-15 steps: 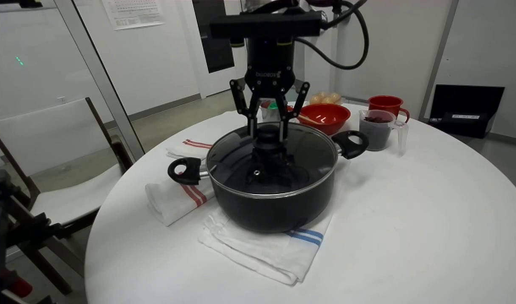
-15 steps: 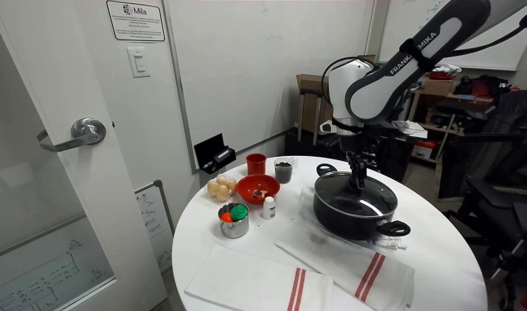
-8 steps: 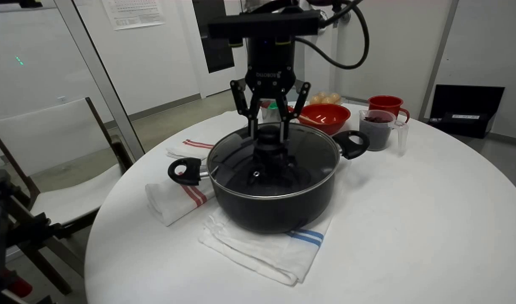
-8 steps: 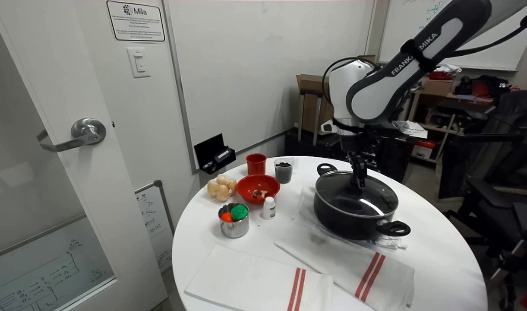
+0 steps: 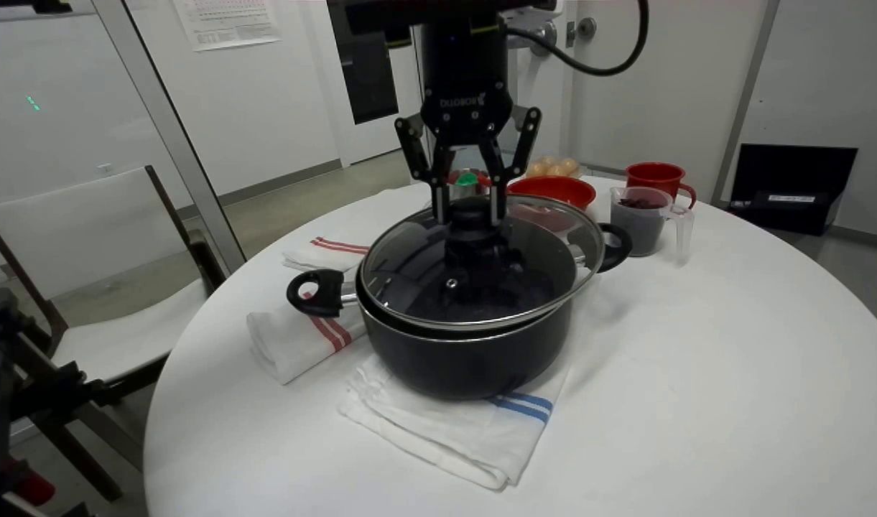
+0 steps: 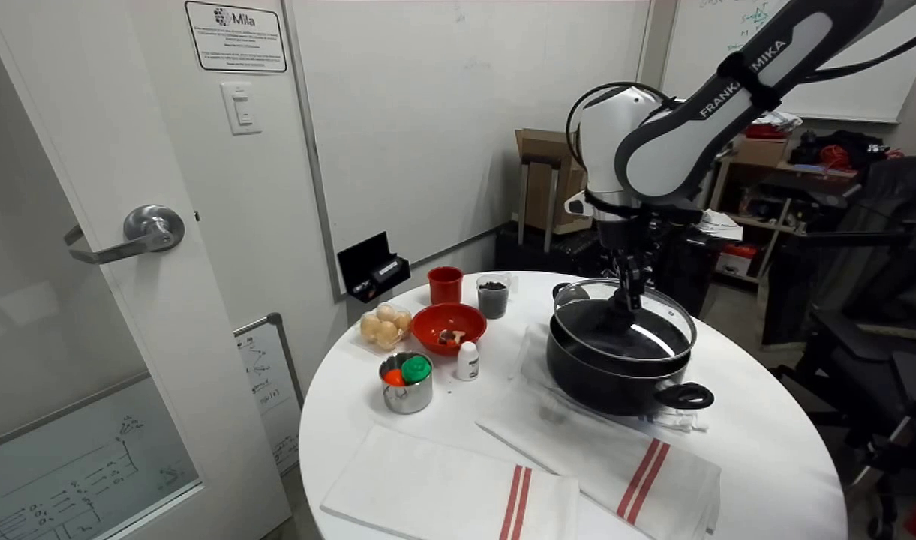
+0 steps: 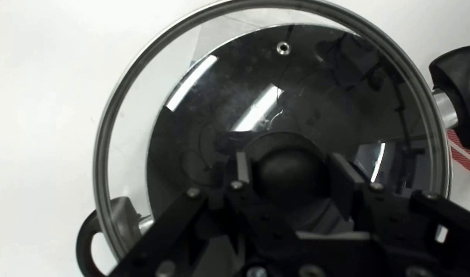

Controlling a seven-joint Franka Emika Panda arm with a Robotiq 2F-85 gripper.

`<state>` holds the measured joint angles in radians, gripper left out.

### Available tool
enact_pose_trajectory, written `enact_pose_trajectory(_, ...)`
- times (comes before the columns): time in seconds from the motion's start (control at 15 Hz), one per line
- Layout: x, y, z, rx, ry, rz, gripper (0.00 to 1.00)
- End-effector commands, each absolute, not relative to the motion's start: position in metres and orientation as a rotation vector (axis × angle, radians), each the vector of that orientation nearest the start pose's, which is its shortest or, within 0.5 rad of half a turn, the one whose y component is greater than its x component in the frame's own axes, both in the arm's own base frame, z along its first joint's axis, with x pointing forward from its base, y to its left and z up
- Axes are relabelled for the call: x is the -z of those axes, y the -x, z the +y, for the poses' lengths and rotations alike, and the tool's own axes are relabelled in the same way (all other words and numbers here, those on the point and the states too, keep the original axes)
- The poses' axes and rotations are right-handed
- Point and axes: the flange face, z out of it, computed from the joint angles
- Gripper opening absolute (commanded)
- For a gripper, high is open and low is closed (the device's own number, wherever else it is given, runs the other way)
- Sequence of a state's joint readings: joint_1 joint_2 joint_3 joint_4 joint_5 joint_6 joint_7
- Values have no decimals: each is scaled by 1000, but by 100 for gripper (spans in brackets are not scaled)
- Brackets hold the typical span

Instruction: Remove the glass lid from the pot and put it on the table

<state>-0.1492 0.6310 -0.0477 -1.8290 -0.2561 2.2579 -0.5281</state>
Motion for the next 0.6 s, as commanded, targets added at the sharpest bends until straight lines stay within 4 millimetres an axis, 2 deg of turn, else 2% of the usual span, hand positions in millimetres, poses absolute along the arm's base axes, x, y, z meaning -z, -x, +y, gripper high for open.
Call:
enact_pose_trajectory(0.0,-203,-607,-130,-383,3199,-859,25)
enact_pose_trajectory(0.27,-224,-617,-125,-342,3238,-946,25)
enact_pose_trajectory(0.53,-243,-631,-105,-293,3258,-1093,25)
